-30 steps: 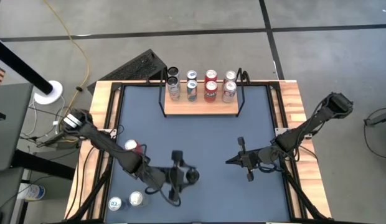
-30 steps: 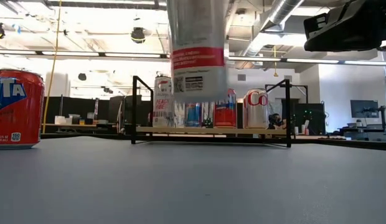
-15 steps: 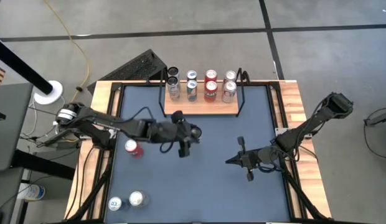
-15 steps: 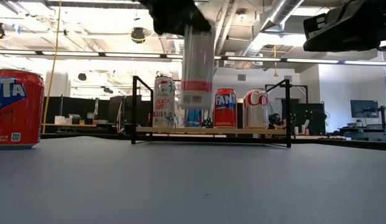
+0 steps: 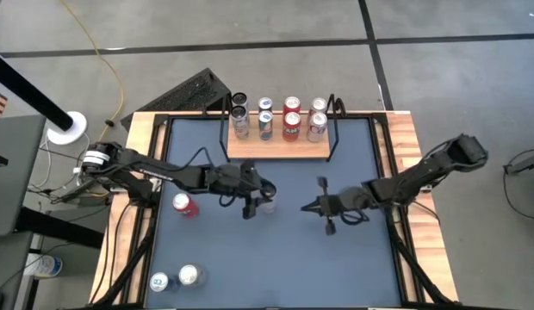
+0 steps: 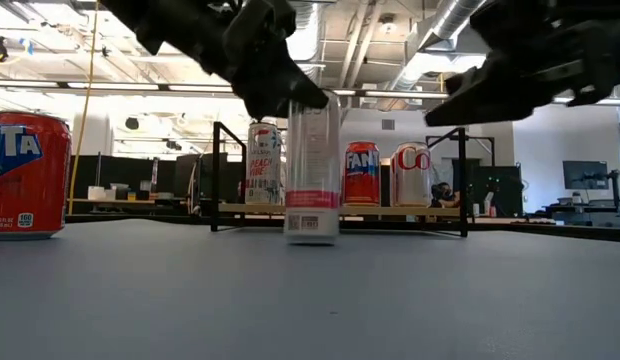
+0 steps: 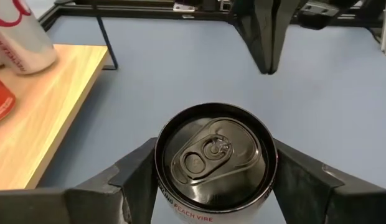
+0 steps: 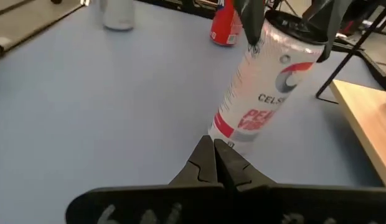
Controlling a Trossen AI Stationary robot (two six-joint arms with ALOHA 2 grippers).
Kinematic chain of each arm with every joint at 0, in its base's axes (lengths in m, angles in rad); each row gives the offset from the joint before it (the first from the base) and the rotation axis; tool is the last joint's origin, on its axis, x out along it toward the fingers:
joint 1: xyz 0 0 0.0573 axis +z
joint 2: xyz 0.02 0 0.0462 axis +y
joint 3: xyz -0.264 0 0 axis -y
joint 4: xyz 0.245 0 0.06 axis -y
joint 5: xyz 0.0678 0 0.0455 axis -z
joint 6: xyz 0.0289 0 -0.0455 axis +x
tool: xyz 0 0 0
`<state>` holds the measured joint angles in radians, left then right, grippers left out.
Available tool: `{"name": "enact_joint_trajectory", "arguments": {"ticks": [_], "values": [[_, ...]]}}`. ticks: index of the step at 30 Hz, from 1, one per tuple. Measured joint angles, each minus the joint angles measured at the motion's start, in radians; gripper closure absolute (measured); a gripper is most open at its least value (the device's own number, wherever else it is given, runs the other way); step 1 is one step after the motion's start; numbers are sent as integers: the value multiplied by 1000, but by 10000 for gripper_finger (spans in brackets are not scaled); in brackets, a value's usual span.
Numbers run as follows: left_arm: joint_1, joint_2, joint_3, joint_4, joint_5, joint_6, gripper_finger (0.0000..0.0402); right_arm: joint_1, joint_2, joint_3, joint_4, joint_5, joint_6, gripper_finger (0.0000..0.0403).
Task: Place canned beverage on shelf
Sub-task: Put the white soda can on the shelf aligned with the other white soda can
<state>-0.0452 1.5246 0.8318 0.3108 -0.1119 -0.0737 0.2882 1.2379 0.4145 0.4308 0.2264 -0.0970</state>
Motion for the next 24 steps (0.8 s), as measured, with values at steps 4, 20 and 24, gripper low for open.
{"name": "enact_joint_trajectory", "arguments": {"ticks": [4,20,24], "values": [[0,0,-5,-1,-5,-25,145,-44,29,0,14,-24,3,403],[0,-5,96,-140,-6,-106,60,-46,28,0,-5,-45,21,403],[0,-6,207,-351,-83,-182,59,-46,28,0,-5,-45,23,403]]}}
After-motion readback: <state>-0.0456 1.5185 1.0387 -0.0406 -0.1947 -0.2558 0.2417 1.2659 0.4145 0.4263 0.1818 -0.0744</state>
